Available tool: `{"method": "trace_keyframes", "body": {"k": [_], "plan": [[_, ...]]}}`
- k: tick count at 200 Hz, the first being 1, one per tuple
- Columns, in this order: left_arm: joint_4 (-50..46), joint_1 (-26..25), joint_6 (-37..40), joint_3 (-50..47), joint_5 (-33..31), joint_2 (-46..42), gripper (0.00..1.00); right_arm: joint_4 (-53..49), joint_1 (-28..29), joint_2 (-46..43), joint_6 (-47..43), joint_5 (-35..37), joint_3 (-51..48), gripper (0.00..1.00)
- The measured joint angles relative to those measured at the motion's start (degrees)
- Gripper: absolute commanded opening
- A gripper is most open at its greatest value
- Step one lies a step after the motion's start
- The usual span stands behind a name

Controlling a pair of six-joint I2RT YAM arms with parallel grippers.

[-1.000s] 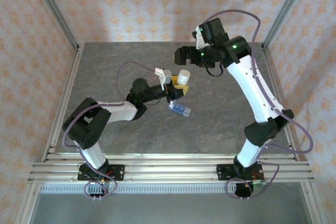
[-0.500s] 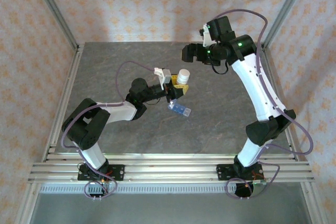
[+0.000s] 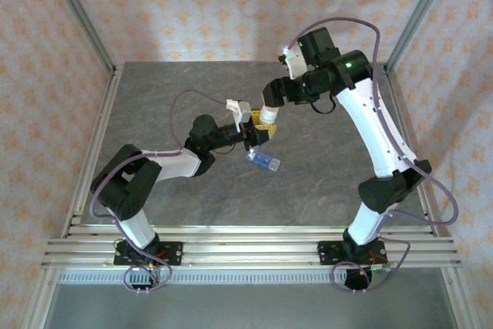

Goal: Sort the pills into containers

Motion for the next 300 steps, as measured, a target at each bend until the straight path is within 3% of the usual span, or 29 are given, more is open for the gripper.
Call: {"method": "trace_keyframes", "body": {"k": [100, 146, 203, 260, 300], "plan": [[0.0, 0.0, 0.0, 0.0, 0.2, 0.0, 0.0, -2.6, 2.4, 2.6, -3.2, 1.7, 2.6, 0.63], [-0.4, 0.0, 0.0, 0.0, 0.2, 0.0, 0.0, -2.8, 2.9, 3.3, -3.0, 1.3, 3.2, 0.47], [-1.8, 0.1, 0.0, 0.0, 0.2, 0.0, 0.0, -0.9, 3.1, 3.2, -0.2, 1.5, 1.2, 0.34], [-4.8, 0.1, 0.0, 0.0, 0.2, 0.0, 0.0, 7.1, 3.6, -1.3, 9.0, 4.8, -8.5, 0.35], [-5.1, 0.1, 0.0, 0.0, -0.1, 0.0, 0.0, 8.0, 4.2, -1.7, 11.9, 6.4, -9.1, 0.5]]}}
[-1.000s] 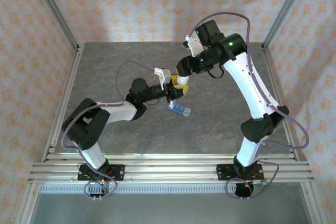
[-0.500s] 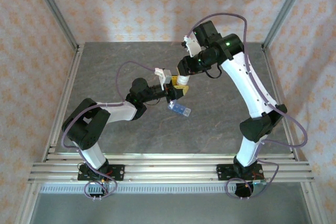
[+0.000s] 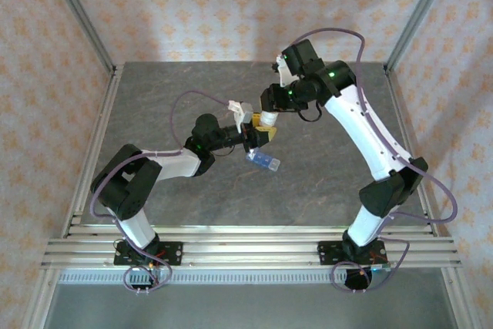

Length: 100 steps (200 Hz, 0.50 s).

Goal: Sort the pills into containers

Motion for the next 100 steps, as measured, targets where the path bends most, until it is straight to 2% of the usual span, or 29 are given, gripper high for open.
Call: {"method": "trace_keyframes", "body": {"k": [43, 77, 100], "plan": [[3.7, -0.1, 0.0, 0.0, 0.1, 0.0, 0.0, -2.9, 0.7, 3.1, 0.5, 2.4, 8.3, 0.65], [4.6, -0.1, 0.0, 0.0, 0.1, 0.0, 0.0, -5.3, 0.4, 4.9, -0.9, 3.3, 17.2, 0.7], [4.7, -0.1, 0.0, 0.0, 0.1, 0.0, 0.0, -6.4, -0.2, 4.8, -4.1, 2.3, 18.8, 0.72]]}}
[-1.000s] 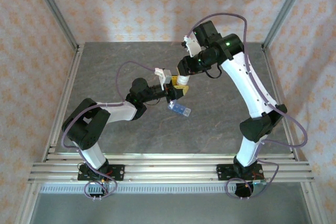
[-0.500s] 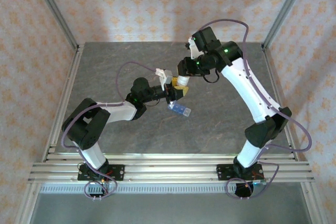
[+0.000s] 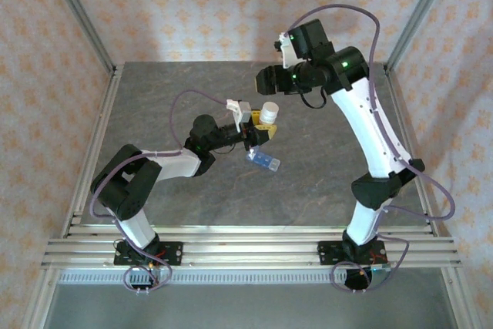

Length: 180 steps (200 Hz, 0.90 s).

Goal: Sort the pills into containers

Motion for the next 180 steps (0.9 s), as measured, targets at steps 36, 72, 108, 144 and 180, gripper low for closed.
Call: {"method": "trace_keyframes", "body": {"k": [36, 72, 108, 144, 180], "plan": [[0.0, 0.0, 0.0, 0.0, 0.2, 0.0, 0.0, -2.7, -0.3, -0.2, -8.7, -3.2, -1.9, 0.74], [0.0, 0.0, 0.0, 0.0, 0.7, 0.0, 0.0, -5.7, -0.3, -0.7, -15.5, -4.0, -4.6, 0.73], [0.0, 0.0, 0.0, 0.0, 1.2, 0.0, 0.0, -6.9, -0.3, -0.7, -17.9, -4.5, -4.7, 0.7], [0.0, 0.0, 0.0, 0.0, 1.3, 0.0, 0.0, -7.3, -0.3, -0.7, -18.5, -5.6, -4.8, 0.68], [0.0, 0.0, 0.0, 0.0, 1.3, 0.0, 0.0, -7.3, -0.3, -0.7, -18.5, -5.9, -4.8, 0.65]]}}
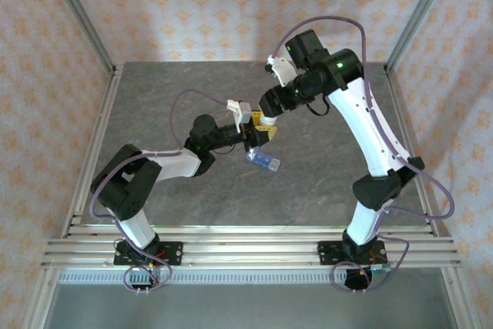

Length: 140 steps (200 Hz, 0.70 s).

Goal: Sort the pills into containers

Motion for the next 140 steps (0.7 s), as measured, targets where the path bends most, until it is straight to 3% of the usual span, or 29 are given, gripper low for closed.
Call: {"method": "trace_keyframes", "body": {"k": [95, 140], "plan": [[0.0, 0.0, 0.0, 0.0, 0.0, -0.1, 0.0, 0.0, 0.0, 0.9, 0.0, 0.0, 0.0, 0.63], [-0.1, 0.0, 0.0, 0.0, 0.0, -0.7, 0.0, 0.0, 0.1, 1.6, 0.1, -1.1, 0.0, 0.47]]}}
